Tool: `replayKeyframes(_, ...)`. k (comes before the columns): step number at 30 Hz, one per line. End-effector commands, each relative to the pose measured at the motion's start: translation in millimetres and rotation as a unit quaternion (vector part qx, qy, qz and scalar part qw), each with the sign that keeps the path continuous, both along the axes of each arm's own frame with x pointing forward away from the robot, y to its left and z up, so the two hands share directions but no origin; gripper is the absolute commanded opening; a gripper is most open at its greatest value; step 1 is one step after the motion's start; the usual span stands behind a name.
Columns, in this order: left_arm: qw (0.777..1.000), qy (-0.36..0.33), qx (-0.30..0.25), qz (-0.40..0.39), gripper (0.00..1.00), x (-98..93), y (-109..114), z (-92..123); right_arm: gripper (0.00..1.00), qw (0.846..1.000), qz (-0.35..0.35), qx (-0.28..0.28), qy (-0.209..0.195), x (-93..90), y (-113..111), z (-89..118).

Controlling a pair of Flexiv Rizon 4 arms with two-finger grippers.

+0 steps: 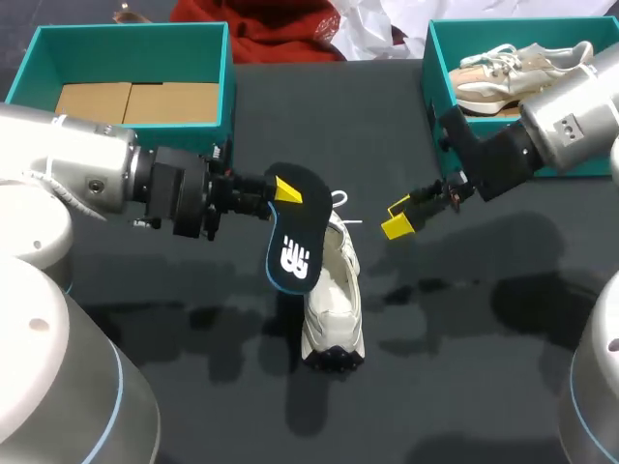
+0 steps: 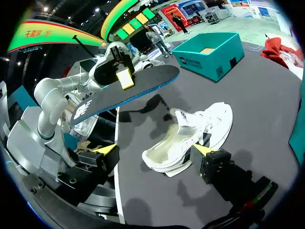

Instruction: Take the shoe out of the shoebox, open the shoe tongue, remove and reinsert the insole, then place the shoe into the shoebox

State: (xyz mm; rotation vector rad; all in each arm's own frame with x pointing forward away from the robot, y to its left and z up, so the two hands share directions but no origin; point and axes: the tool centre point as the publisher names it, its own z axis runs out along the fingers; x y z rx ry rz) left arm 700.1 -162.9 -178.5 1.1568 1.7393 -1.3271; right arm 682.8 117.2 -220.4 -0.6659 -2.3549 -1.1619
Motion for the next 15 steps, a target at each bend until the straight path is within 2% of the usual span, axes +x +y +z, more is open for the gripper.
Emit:
replayKeyframes(1, 0.999, 0.021, -0.003, 0.032, 0.0, -29.6, -5, 0, 1.0, 0.997, 0.051, -0.021, -0.045, -13.1, -21, -9)
replayKeyframes(9, 0.994, 0.098, -0.018, 0.043, 0.0, -72.1, -14, 10, 1.0, 0.991, 0.076, -0.037, -0.105, -34.0, -47, -26)
replayKeyframes(11, 0.994, 0.1, 0.002, 0.05, 0.0, -79.3, -14, 12, 1.0, 0.991, 0.08, -0.062, -0.093, -37.0, -50, -37)
replayKeyframes(15, 0.994, 0.1, 0.002, 0.05, 0.0, -79.3, -14, 12, 1.0, 0.991, 0.08, -0.062, -0.093, -37.0, -50, -37)
